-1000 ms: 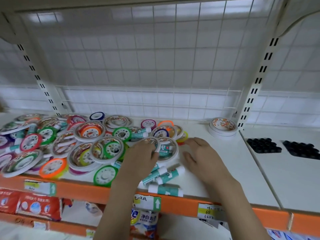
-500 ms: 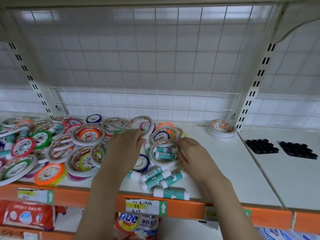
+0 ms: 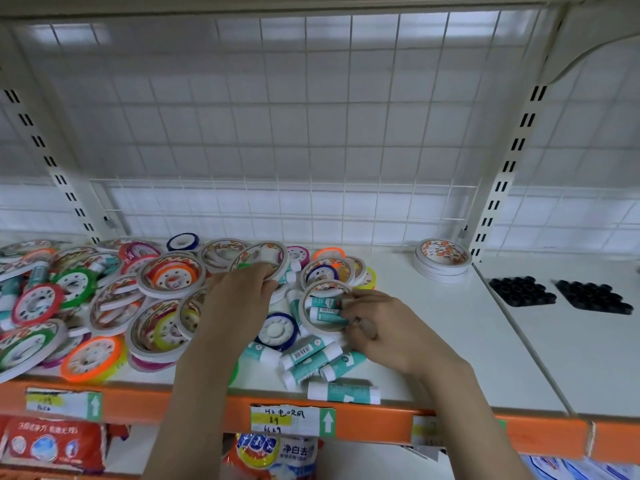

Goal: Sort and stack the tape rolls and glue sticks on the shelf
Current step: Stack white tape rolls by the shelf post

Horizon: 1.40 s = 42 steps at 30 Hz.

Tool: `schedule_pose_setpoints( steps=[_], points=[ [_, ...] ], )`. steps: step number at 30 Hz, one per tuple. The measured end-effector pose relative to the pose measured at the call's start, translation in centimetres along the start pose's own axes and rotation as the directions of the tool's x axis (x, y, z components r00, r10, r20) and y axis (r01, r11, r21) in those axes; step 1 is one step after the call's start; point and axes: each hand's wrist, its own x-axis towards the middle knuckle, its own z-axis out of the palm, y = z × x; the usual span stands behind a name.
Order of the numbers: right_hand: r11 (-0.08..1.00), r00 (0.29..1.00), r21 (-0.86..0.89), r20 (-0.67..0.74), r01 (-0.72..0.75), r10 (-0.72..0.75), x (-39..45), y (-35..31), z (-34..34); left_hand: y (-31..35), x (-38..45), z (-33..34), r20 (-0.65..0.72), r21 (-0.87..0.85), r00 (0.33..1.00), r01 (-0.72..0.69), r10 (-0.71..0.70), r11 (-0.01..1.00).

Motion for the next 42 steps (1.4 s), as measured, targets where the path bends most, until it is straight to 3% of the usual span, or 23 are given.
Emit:
schedule_pose_setpoints(
  steps=[5, 9, 15, 22, 30, 42],
  points=[
    [0.997, 0.997, 0.000, 0.019, 0.074, -0.074, -0.3, 1.1, -0.1, 1.2, 0.6, 0.9, 0.021, -0.018, 0.999, -0.034, 0.034, 0.999],
    [0.997, 0.995, -0.022, -0.065, 0.070, -0.071, -0.4, 1.9, -0.6, 2.1, 1.0, 1.3, 0.020, -0.023, 0.999, -0.050, 0.050, 0.998],
    [0.996, 0.960, -0.063, -0.279, -0.056, 0.036, -0.7, 4.1, -3.4, 3.4, 1.3, 2.2, 0.033, -0.059, 0.997, -0.063, 0.065, 0.996],
    [0.962, 0.915, -0.146, -0.368, -0.231, 0.164, -0.5, 9.3, -7.3, 5.1, 1.6, 3.4, 0.042, -0.078, 0.997, -0.068, 0.071, 0.995],
    [0.924, 0.931, -0.202, -0.242, -0.325, 0.274, 1.3, 13.4, -8.2, 5.1, 1.2, 3.3, 0.024, -0.060, 0.999, -0.021, 0.022, 0.998],
    [0.930, 0.948, -0.213, -0.172, -0.300, 0.267, 2.2, 14.6, -6.9, 4.9, 0.6, 3.3, 0.042, -0.047, 0.999, 0.007, -0.005, 0.999]
  ],
)
